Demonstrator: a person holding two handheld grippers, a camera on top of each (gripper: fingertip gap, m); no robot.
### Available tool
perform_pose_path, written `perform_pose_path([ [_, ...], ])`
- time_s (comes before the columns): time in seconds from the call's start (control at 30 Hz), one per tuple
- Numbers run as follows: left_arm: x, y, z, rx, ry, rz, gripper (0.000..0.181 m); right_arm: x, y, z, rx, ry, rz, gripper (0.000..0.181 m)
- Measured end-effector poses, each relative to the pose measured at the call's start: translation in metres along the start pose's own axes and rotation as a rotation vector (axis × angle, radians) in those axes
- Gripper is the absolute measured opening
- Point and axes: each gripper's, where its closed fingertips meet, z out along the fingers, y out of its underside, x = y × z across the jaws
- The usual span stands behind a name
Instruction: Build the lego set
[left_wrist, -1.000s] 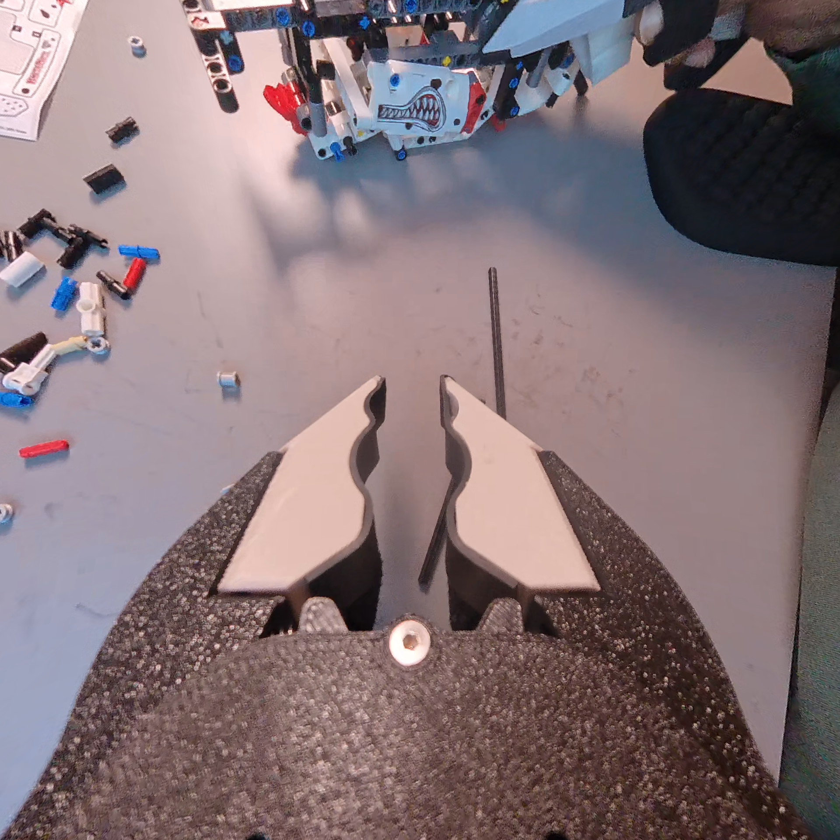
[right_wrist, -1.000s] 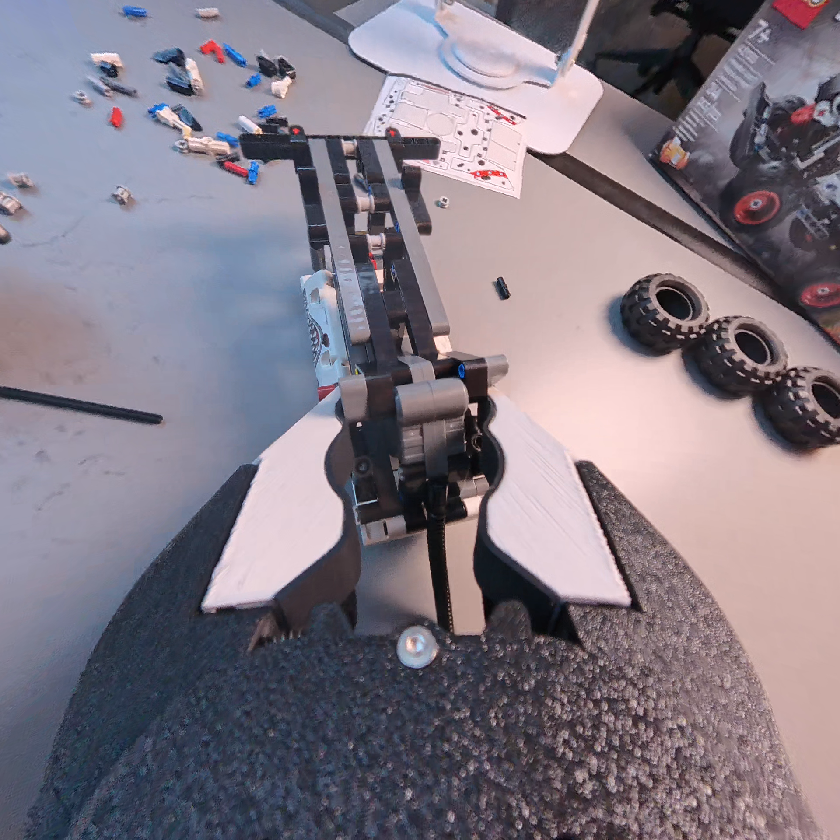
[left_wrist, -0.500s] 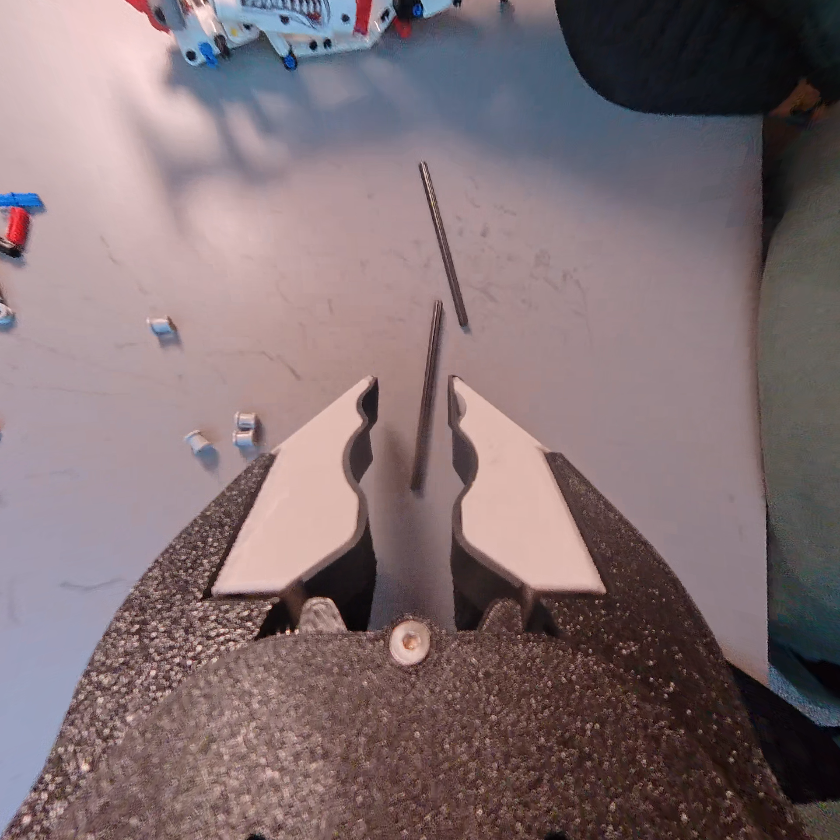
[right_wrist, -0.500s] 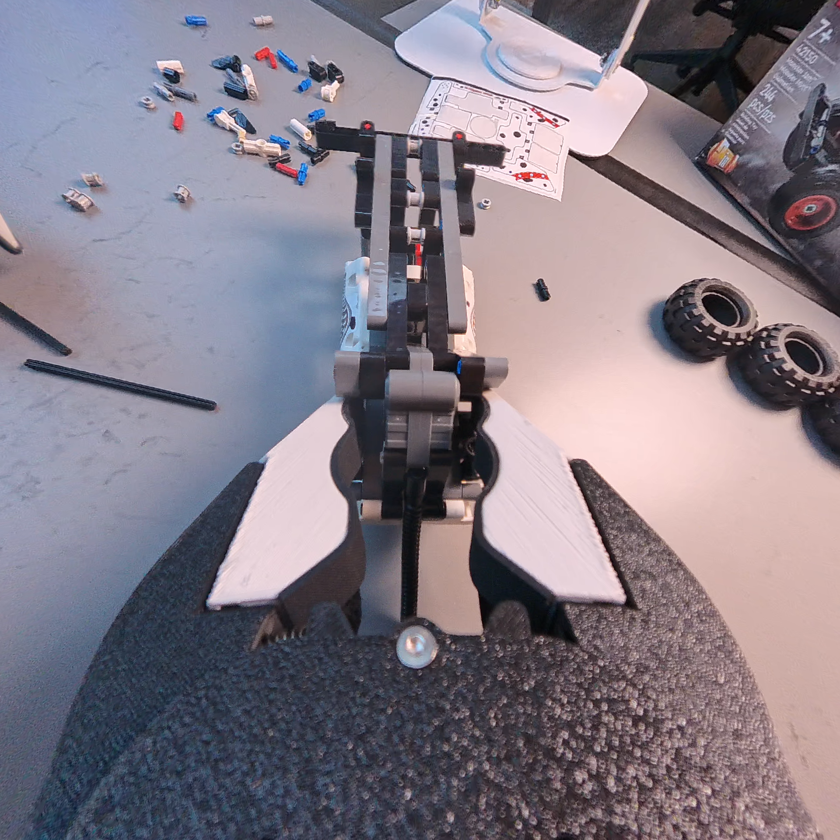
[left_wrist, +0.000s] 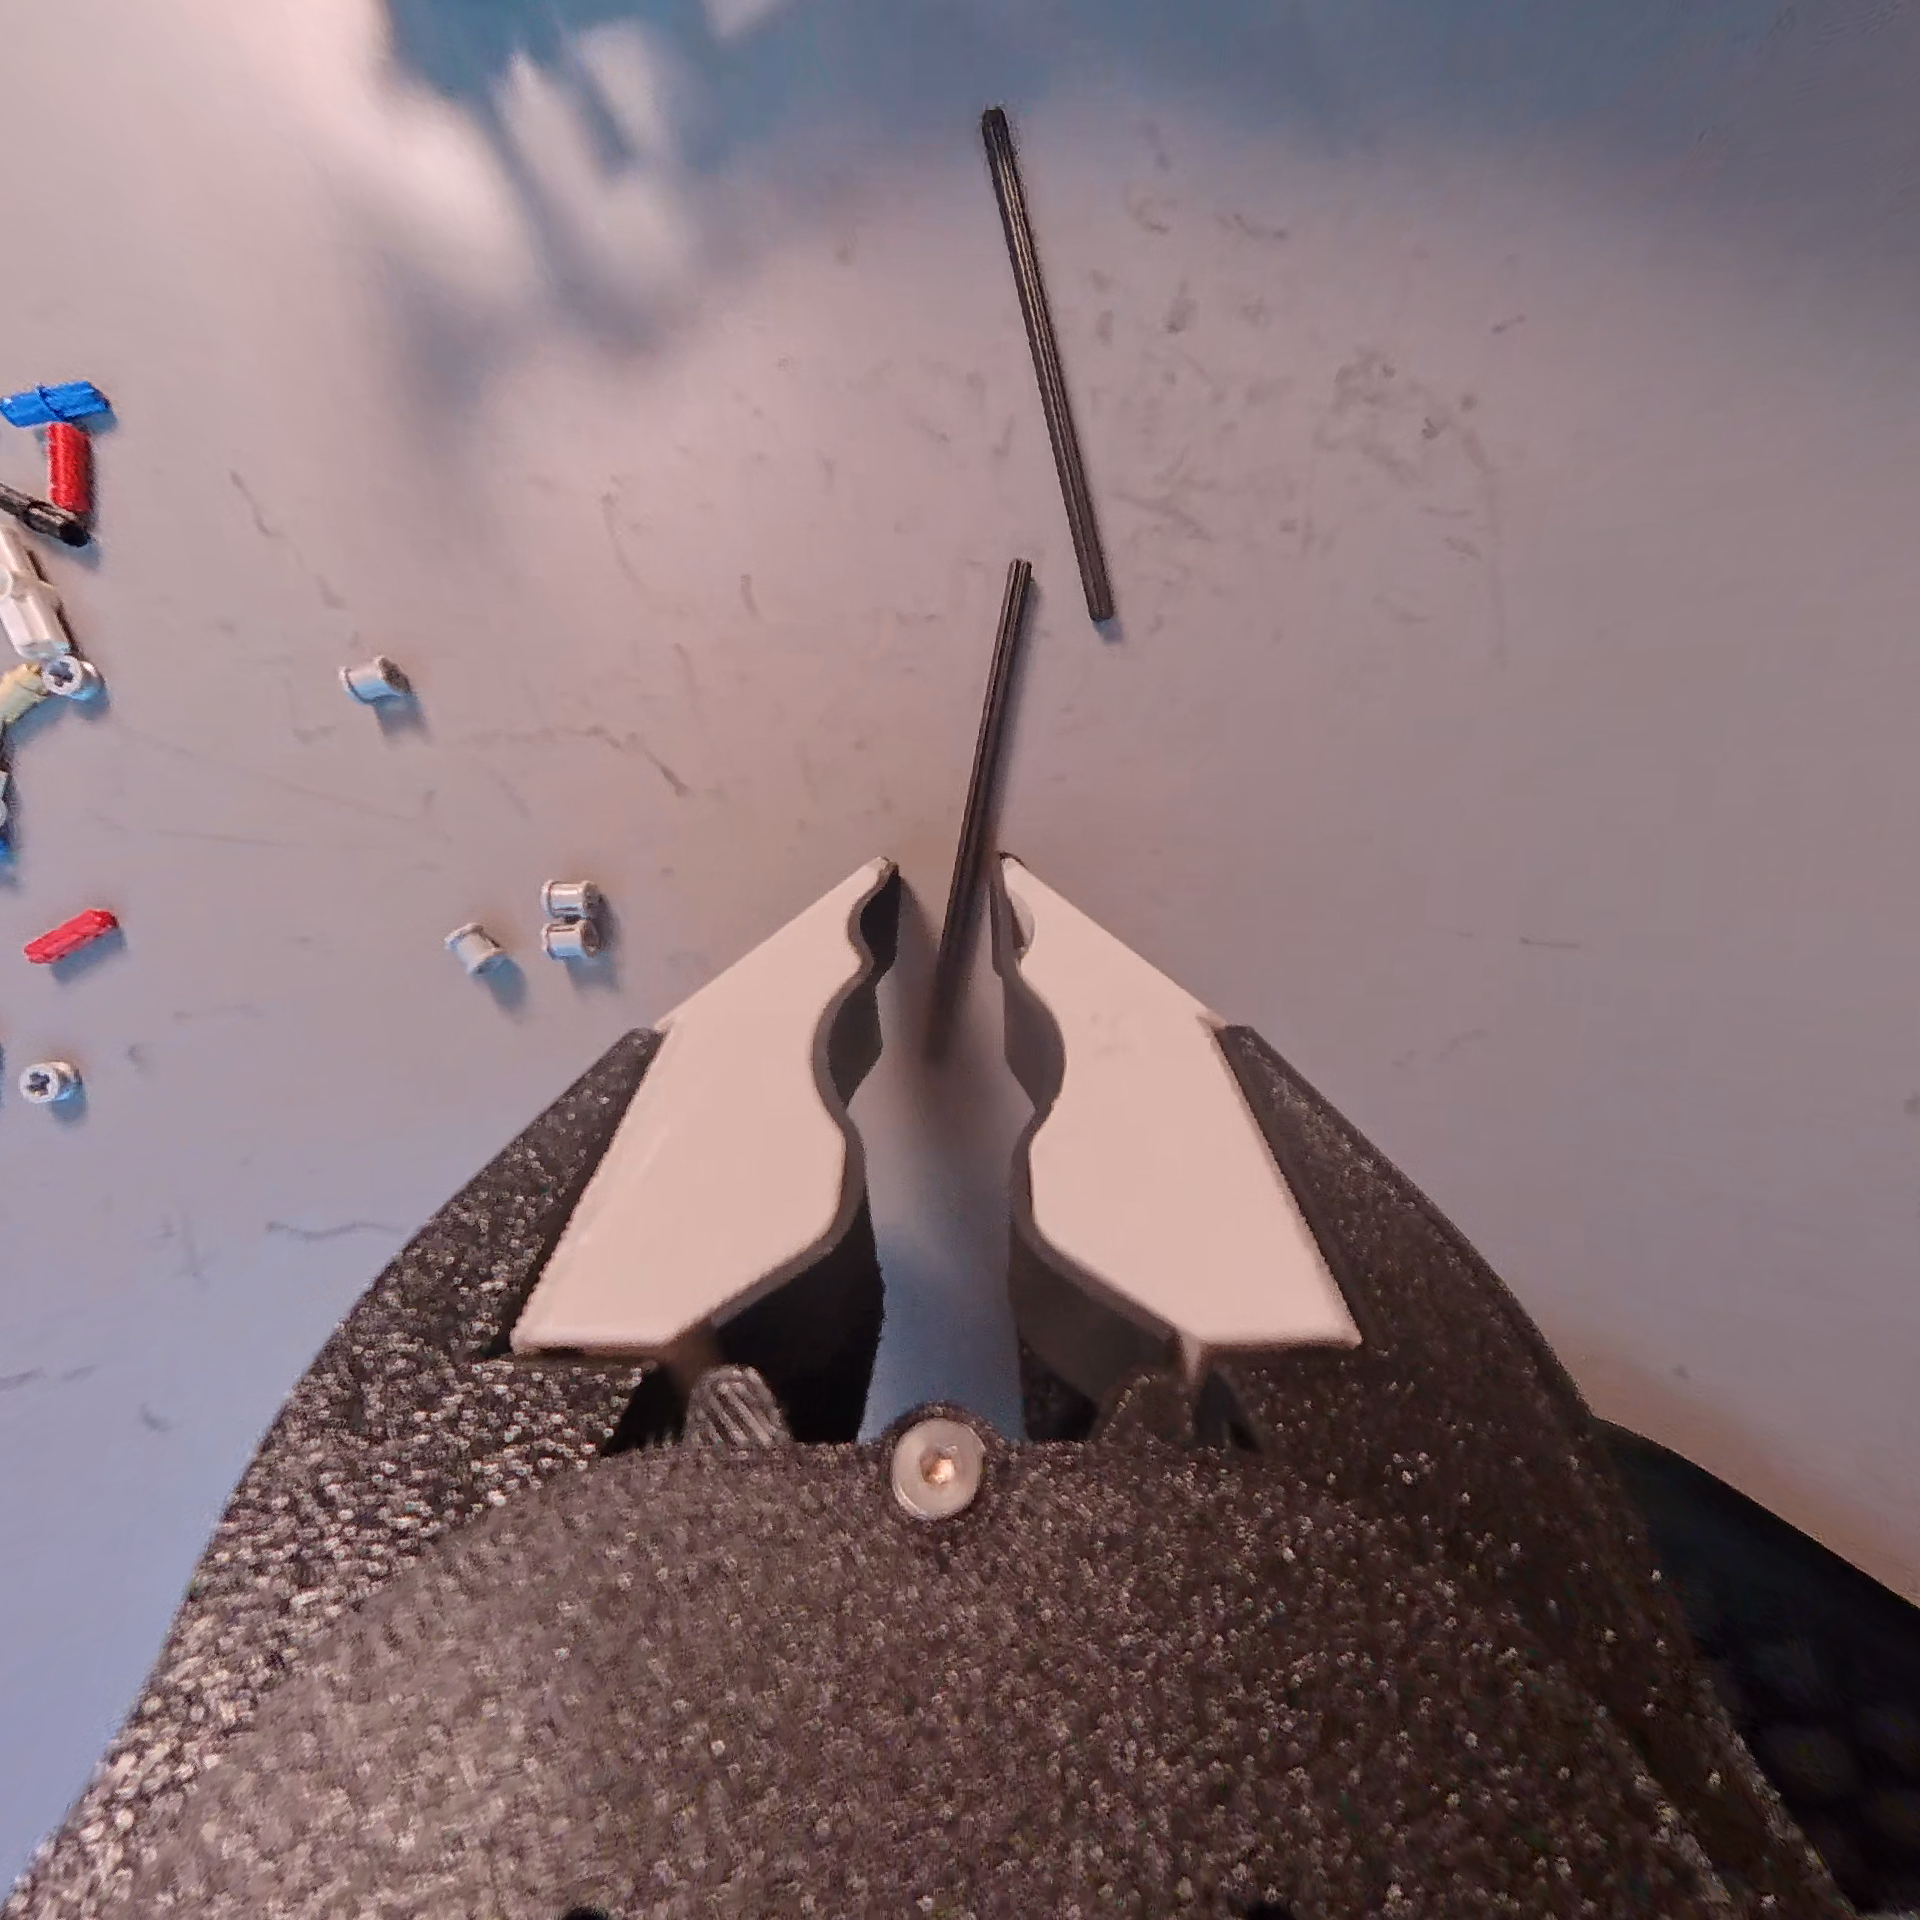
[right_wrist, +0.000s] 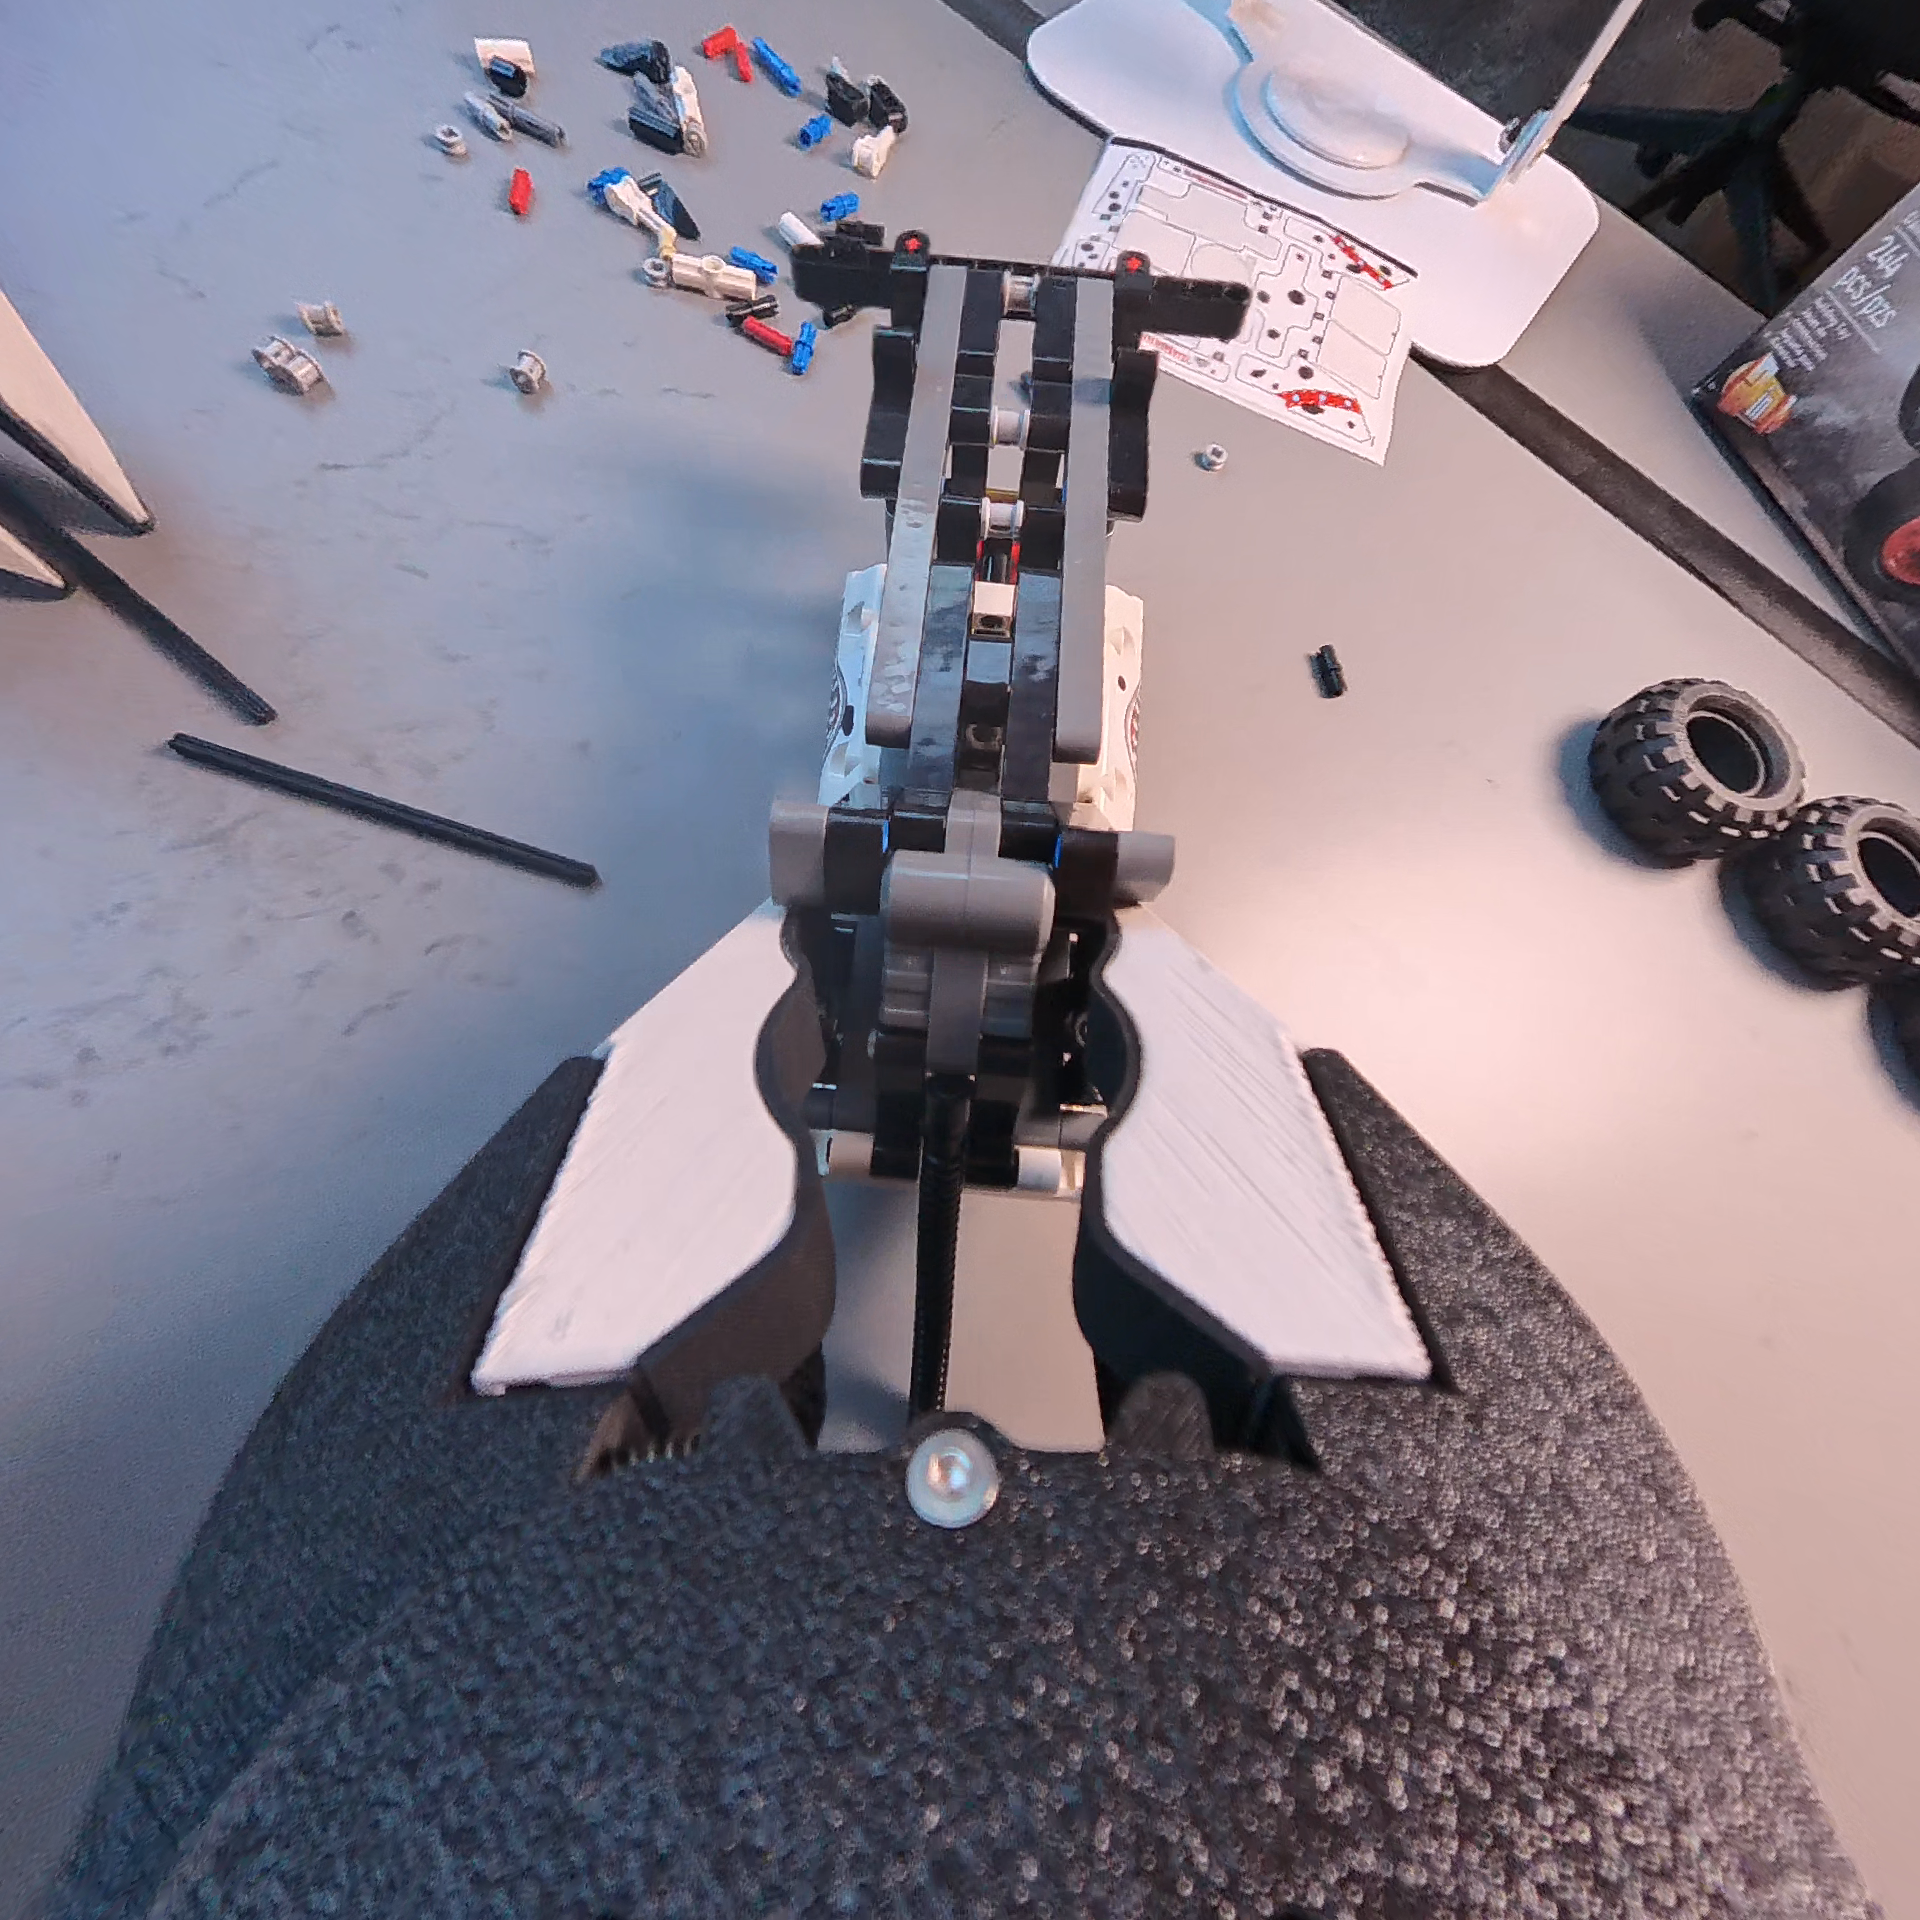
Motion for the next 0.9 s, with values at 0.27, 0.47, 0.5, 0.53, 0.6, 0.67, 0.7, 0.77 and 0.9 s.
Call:
perform_pose_path([
  [0.27, -0.002, 0.001, -0.001, 0.028, -0.004, -0.062, 0.003, -0.015, 0.007, -0.003, -0.043, -0.092, -0.003, 0.058],
  [0.47, -0.01, 0.003, -0.004, 0.055, -0.008, -0.132, 0.003, -0.026, 0.007, -0.003, -0.051, -0.094, -0.033, 0.059],
  [0.5, -0.011, 0.002, -0.006, 0.077, -0.002, -0.145, 0.003, -0.027, 0.007, -0.003, -0.049, -0.095, -0.032, 0.059],
  [0.53, -0.013, 0.0, -0.008, 0.104, 0.002, -0.164, 0.003, -0.027, 0.007, -0.004, -0.05, -0.097, -0.031, 0.059],
  [0.6, -0.017, -0.006, -0.015, 0.16, 0.005, -0.195, 0.003, -0.03, 0.007, -0.005, -0.055, -0.102, -0.04, 0.059],
  [0.67, -0.022, -0.014, -0.022, 0.221, 0.007, -0.221, 0.003, -0.036, 0.007, -0.007, -0.057, -0.108, -0.041, 0.059],
  [0.7, -0.025, -0.018, -0.024, 0.246, 0.004, -0.233, 0.003, -0.04, 0.006, -0.007, -0.055, -0.108, -0.033, 0.059],
  [0.77, -0.031, -0.024, -0.027, 0.277, -0.001, -0.249, 0.003, -0.05, 0.004, -0.008, -0.043, -0.111, 0.008, 0.059],
  [0.9, -0.041, -0.037, -0.025, 0.292, -0.008, -0.25, 0.003, -0.073, -0.001, -0.01, -0.023, -0.151, 0.05, 0.068],
])
